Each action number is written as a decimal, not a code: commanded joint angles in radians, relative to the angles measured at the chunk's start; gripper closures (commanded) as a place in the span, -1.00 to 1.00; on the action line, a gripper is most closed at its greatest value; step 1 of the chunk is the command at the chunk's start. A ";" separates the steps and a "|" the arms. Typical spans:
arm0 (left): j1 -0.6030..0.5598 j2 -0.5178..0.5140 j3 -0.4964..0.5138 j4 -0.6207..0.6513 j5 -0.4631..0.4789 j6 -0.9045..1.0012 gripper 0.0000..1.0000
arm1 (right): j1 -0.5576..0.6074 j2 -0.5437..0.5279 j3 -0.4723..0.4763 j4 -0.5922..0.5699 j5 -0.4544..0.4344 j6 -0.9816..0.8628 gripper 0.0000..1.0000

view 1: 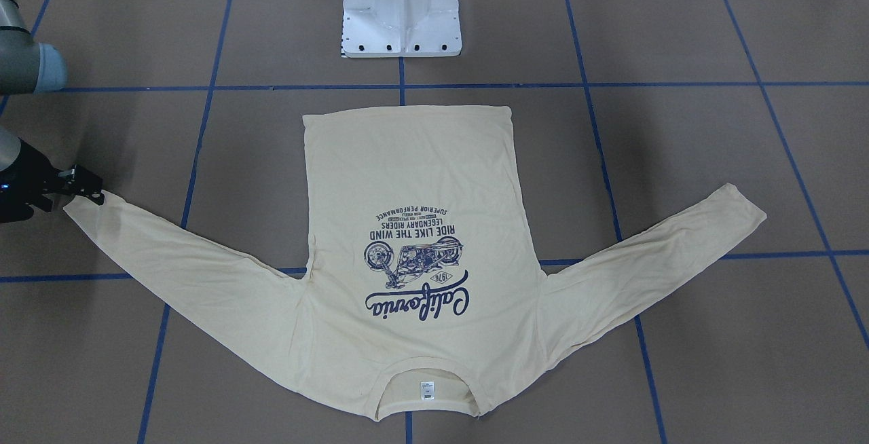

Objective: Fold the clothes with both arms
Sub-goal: 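Move the right gripper to the sleeve cuff nearest it and grasp, then carry the grasped sleeve across the shirt toward the collar, then lay the sleeve near the collar, release, and lift the right gripper away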

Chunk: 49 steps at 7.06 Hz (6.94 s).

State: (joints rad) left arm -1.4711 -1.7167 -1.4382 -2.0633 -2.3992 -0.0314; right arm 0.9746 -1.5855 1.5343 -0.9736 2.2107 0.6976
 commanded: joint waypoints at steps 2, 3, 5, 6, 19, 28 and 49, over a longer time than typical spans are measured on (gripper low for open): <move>0.000 0.002 0.001 0.000 -0.049 -0.001 -1.00 | -0.002 -0.008 0.007 0.000 0.010 0.005 -0.77; -0.003 0.003 0.001 0.000 -0.079 -0.001 -1.00 | -0.004 -0.007 0.007 0.000 0.010 0.008 -0.70; -0.003 0.003 0.001 0.000 -0.080 -0.001 -1.00 | -0.008 -0.007 0.007 0.000 0.011 0.014 -0.19; -0.003 0.003 0.002 0.000 -0.078 -0.001 -1.00 | -0.014 -0.005 0.009 0.000 0.009 0.014 -0.02; -0.003 -0.009 0.044 -0.001 -0.072 0.001 -1.00 | -0.022 0.588 0.098 -0.508 0.007 0.097 1.00; -0.005 -0.015 0.091 -0.001 -0.071 0.002 -1.00 | -0.137 1.231 -0.462 -0.232 -0.093 0.163 1.00; -0.003 -0.069 0.078 -0.046 -0.033 -0.179 -1.00 | -0.404 1.366 -0.745 -0.029 -0.659 0.425 -0.96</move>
State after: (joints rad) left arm -1.4742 -1.7761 -1.3350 -2.0775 -2.4581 -0.1187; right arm 0.5607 -0.2038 0.7256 -0.9361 1.5245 1.0900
